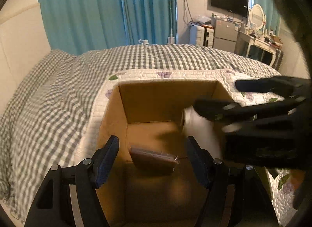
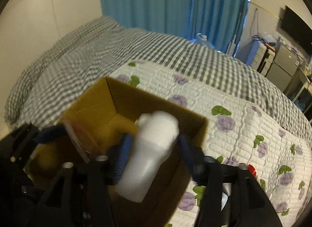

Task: Organize rigid objects
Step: 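Carry the pink card case and white hair dryer into the box and release both, then grasp the light-blue earbud case with the left gripper while the right gripper grasps the white charger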

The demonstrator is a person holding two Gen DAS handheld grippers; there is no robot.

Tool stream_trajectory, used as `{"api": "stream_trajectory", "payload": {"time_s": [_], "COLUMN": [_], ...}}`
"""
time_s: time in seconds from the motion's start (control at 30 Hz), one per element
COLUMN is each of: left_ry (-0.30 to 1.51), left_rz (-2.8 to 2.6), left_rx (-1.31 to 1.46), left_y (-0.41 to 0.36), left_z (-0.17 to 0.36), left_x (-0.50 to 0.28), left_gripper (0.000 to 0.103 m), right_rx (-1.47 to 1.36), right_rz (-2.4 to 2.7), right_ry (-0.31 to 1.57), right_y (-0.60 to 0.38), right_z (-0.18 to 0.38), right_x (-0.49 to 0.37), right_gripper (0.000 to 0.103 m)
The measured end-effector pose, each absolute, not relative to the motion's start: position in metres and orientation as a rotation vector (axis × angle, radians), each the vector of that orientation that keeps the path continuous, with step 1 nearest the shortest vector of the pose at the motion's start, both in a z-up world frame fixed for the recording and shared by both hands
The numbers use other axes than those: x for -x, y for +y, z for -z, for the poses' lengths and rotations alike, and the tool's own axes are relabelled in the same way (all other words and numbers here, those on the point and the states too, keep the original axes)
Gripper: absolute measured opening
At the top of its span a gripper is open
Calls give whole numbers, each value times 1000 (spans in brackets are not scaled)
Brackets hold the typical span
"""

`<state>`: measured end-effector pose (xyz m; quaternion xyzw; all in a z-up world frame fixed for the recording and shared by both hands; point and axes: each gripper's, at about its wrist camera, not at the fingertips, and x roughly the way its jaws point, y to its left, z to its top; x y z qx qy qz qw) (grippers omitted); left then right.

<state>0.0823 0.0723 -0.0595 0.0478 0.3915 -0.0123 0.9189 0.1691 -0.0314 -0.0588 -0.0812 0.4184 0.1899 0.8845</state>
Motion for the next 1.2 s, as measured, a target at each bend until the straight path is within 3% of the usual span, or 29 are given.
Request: {"api": "stream_trajectory", "payload": {"time_s": [0.4, 0.57, 0.97, 1.03, 1.1, 1.2], "left_ry": [723, 744, 891, 908, 920, 948], "left_rz": [79, 123, 129, 114, 100, 89], "left_rx": [-110, -92, -159, -187, -199, -190], "left_y": [4, -44, -139, -146, -151, -152], "left_z": [-12, -13, 75, 93, 109, 128], "left_x": [-41, -37, -72, -79, -85, -97], "left_gripper": [74, 74, 74, 74, 74, 74], "right_rx": [182, 172, 114, 114, 106, 116], "right_rz": [-258, -163, -35, -22, -30, -28], "right_ry": [707, 710, 950, 992, 1029, 1073], "right_y": [-130, -186, -278, -282, -283, -285], "right_z": [-46, -58, 59, 84, 102, 122], "right_x": [-100, -77, -104, -115, -124, -141], "right_gripper": [81, 81, 80, 77, 67, 66]}}
